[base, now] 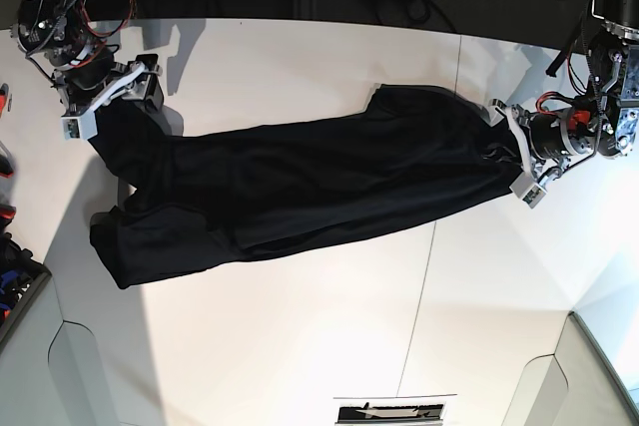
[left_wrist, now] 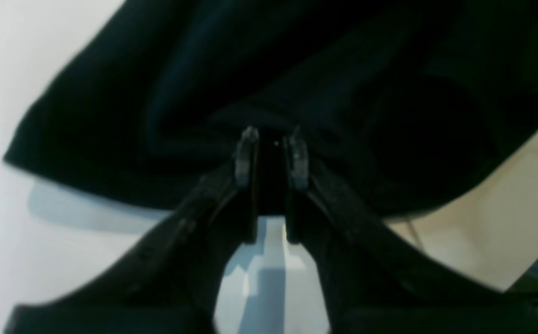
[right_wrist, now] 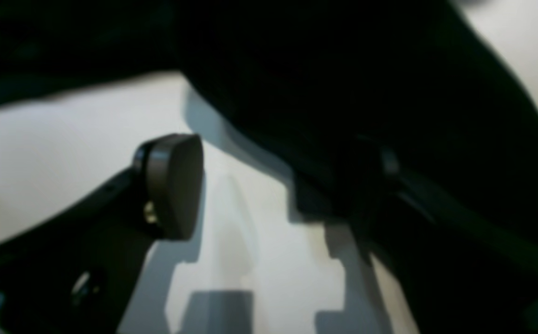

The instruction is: Layout the t-shirt on the table in an organized manner, then fold the t-shirt properly

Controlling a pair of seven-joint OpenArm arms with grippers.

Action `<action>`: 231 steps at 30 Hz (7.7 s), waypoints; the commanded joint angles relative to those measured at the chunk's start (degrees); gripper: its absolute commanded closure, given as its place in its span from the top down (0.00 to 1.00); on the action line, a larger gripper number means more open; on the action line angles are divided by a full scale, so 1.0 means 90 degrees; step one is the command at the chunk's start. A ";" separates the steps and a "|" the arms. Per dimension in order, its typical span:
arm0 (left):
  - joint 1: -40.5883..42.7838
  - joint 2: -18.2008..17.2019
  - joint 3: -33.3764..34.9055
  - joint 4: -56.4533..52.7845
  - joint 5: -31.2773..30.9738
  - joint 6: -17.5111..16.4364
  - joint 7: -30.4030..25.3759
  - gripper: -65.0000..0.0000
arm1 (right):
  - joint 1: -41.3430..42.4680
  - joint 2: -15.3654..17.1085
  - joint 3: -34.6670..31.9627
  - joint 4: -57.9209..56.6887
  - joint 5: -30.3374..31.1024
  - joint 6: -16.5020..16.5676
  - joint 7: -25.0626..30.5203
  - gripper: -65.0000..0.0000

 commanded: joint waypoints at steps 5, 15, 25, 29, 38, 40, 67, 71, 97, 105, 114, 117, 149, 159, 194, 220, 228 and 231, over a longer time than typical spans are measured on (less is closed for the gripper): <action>-0.0034 0.0211 -0.0058 0.0078 0.0282 -0.0068 -0.0044 0.14 | 0.0083 0.0155 -0.0095 -0.0415 -0.0233 -0.0085 0.0537 0.68; -0.0036 0.0272 -0.0058 0.0053 0.0775 -0.0068 -0.0175 0.14 | 0.0474 0.0216 -0.0177 -0.0979 -0.0454 -0.0085 0.0724 0.00; -0.0206 0.0002 -0.0058 -0.0765 0.1800 0.0005 -0.1229 0.14 | 0.1027 0.1088 0.0039 -0.0981 -0.0602 -0.0107 0.0743 0.00; -0.0656 -0.0066 -0.0058 -0.1231 0.2001 0.0134 -0.1382 0.14 | 0.1197 0.1540 0.0177 -0.0981 -0.0716 -0.0199 0.0743 0.00; -0.1875 -0.0066 -0.0058 -0.2045 0.1989 0.0240 -0.1489 0.14 | 0.1290 0.2016 0.0233 -0.0981 -0.0687 -0.0746 0.0661 0.24; -0.2110 -0.0063 -0.0058 -0.2251 0.1987 0.0243 -0.1528 0.14 | 0.1290 0.1984 0.0233 -0.0984 -0.0549 -0.0947 0.0590 0.51; -0.1596 -0.0080 -0.0051 -0.0549 -0.2006 -0.0247 0.1122 0.14 | 0.1700 0.0991 -0.0240 -0.0957 0.0673 -0.0194 0.0364 0.66; -0.1151 0.0129 -0.0051 -0.0549 -0.1875 -0.0247 0.1117 0.14 | 0.1787 0.0758 -0.0466 -0.0957 0.0823 0.0046 0.0330 0.66; -0.0211 -0.0053 -0.0051 -0.0602 -0.0301 -0.0247 0.0345 0.14 | 0.2205 0.0410 -0.1037 -0.0998 -0.0945 -0.0571 0.0374 0.00; -0.0216 -0.0138 -0.0051 -0.0869 0.0187 -0.0247 -0.0068 0.14 | 0.2127 0.0709 0.0049 -0.0991 0.0015 -0.0287 -0.0095 0.00; -0.0342 -0.0138 -0.0051 -0.1144 0.0845 -0.0247 -0.0648 0.14 | 0.1600 0.1166 0.1219 -0.0991 0.0716 -0.0289 -0.0095 0.00; -0.0483 -0.0138 -0.0051 -0.1144 0.0835 -0.0247 -0.0646 0.14 | 0.1554 0.1161 0.1345 -0.0991 0.1018 -0.0284 -0.0112 0.21; -0.0760 -0.0663 -0.0053 -0.1025 -0.0646 -0.0247 -0.0255 0.24 | 0.2800 0.0384 -0.1404 -0.2166 -0.0641 -0.0493 0.1197 0.65; -0.0760 -0.0658 -0.0053 -0.0826 -0.0784 -0.0247 -0.0185 0.28 | 0.3126 0.0340 -0.1409 -0.2810 -0.0566 -0.0505 0.1195 0.65; 0.0257 -0.0012 -0.0051 -0.0136 -0.1275 -0.0247 0.0508 0.28 | 0.6035 0.1678 -0.1399 -0.3745 -0.0551 -0.0539 0.1144 0.69; -0.1872 0.0007 -0.0051 -0.0143 -0.0177 0.0000 -0.0287 0.28 | 0.3364 0.1161 -0.1399 -0.3181 0.0537 -0.0049 0.0223 0.00; -0.2487 0.0418 -0.0051 -0.0945 0.0372 0.0189 -0.1071 0.28 | 0.3281 0.1124 -0.1399 -0.3181 0.0527 -0.0046 0.0177 0.00; -0.2968 0.0920 -0.0051 -0.1817 0.0760 0.0493 -0.1217 0.27 | 0.3240 0.1124 -0.1399 -0.3181 0.0529 -0.0044 -0.0117 0.00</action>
